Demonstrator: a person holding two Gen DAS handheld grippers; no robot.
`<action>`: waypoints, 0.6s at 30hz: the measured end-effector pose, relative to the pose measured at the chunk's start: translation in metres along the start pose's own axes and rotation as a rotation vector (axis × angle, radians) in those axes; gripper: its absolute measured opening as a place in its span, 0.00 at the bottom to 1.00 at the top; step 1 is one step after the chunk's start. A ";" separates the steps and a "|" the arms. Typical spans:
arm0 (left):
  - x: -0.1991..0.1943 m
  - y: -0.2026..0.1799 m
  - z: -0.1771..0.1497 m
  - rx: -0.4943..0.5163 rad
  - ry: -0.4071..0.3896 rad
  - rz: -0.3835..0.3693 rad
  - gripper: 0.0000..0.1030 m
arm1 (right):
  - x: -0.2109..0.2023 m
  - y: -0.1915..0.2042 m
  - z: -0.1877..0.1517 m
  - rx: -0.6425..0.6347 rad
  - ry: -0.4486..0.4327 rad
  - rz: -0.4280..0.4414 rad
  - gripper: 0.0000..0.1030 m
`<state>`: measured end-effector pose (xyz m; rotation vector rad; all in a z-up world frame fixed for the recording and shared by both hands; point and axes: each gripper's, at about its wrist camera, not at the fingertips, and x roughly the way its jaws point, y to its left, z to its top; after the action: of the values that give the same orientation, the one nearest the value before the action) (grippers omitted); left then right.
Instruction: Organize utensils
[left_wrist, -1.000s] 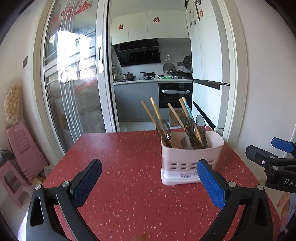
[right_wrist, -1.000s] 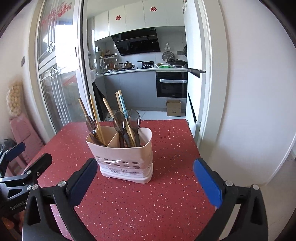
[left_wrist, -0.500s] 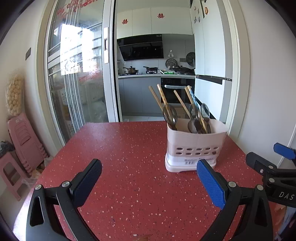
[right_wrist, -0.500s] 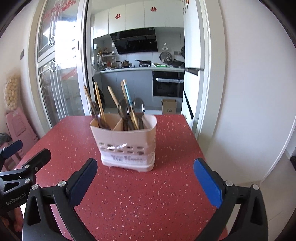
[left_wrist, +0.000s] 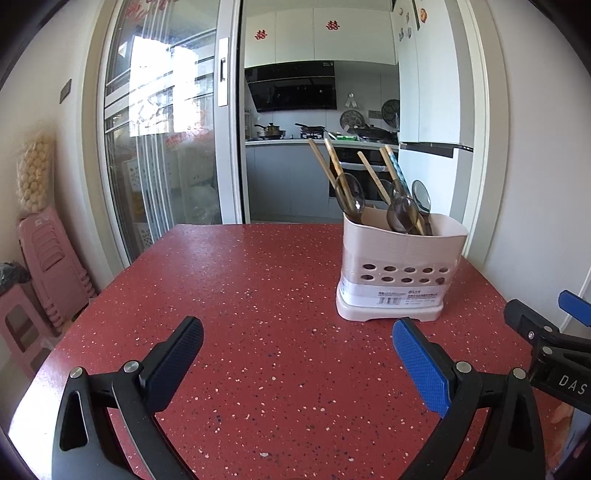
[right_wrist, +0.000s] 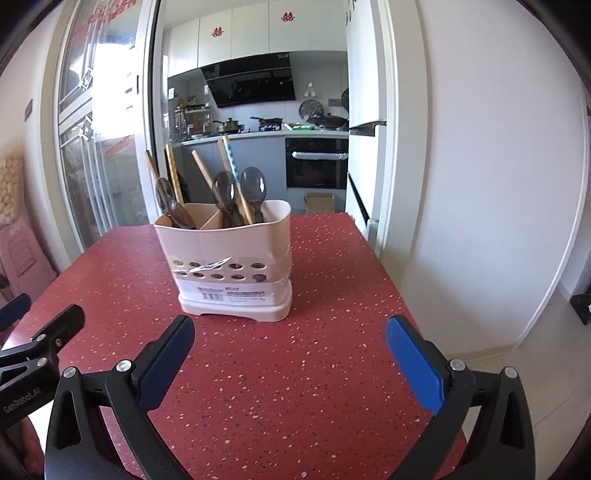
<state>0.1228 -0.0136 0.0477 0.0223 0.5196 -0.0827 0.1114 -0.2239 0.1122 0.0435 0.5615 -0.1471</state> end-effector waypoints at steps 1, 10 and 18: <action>0.002 0.001 0.000 -0.007 -0.001 -0.002 1.00 | 0.001 0.000 -0.001 -0.006 -0.006 -0.002 1.00; 0.015 0.000 -0.001 0.001 0.009 0.010 1.00 | 0.012 0.003 -0.006 -0.017 -0.028 0.000 1.00; 0.014 -0.004 -0.001 0.014 0.012 0.005 1.00 | 0.012 0.000 -0.004 0.001 -0.034 -0.001 1.00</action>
<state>0.1340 -0.0189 0.0400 0.0381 0.5311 -0.0815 0.1188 -0.2253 0.1024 0.0412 0.5274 -0.1486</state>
